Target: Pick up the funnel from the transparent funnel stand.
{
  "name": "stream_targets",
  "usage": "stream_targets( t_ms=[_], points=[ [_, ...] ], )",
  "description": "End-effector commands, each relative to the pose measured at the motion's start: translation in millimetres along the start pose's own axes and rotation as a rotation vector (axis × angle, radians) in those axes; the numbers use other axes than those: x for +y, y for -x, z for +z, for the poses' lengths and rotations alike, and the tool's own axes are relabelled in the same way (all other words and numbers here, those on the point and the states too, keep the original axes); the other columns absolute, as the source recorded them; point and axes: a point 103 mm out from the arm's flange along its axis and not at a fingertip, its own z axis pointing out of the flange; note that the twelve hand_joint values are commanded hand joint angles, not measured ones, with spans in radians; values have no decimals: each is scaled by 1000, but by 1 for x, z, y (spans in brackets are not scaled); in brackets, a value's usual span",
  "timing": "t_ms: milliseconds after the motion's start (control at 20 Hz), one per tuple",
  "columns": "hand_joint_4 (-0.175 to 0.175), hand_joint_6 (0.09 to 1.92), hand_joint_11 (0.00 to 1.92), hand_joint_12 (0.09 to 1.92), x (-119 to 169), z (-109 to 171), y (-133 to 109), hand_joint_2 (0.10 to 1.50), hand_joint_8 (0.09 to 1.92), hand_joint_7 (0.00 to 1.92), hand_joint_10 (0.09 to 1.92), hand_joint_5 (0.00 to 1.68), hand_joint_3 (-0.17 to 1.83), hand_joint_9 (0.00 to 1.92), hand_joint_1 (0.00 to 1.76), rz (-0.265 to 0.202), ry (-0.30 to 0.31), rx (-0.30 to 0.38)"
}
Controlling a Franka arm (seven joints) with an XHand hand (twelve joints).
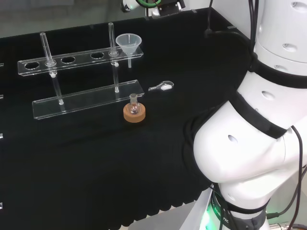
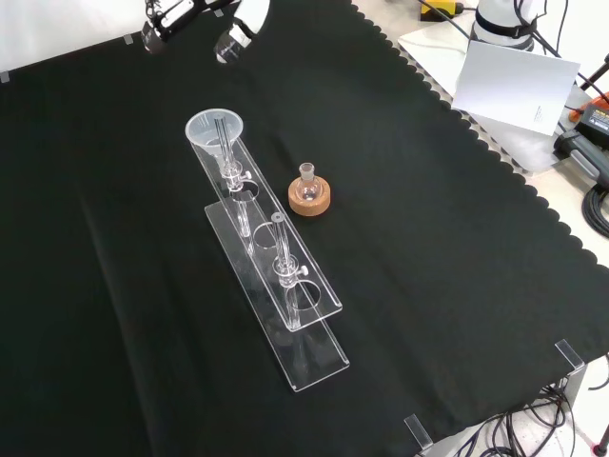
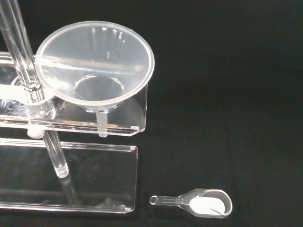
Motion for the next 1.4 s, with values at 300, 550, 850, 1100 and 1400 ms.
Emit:
stream_targets(
  t_ms=[300,550,850,1100,1400],
  points=[
    [-7,87,107,1493,18,35,-22,881,613,0,763,205,177,199,340,-104,-139,-69],
    [-1,87,236,1508,18,35,-26,788,650,8,816,210,140,234,458,-166,-188,-88],
    [5,87,337,1499,22,36,-29,745,592,4,839,199,130,216,546,-184,-254,-117],
    [10,87,350,1493,29,38,-34,728,504,0,868,164,137,156,601,-192,-264,-151],
    [8,87,365,1497,37,47,-30,721,486,0,891,147,147,163,613,-194,-247,-149]
  ],
)
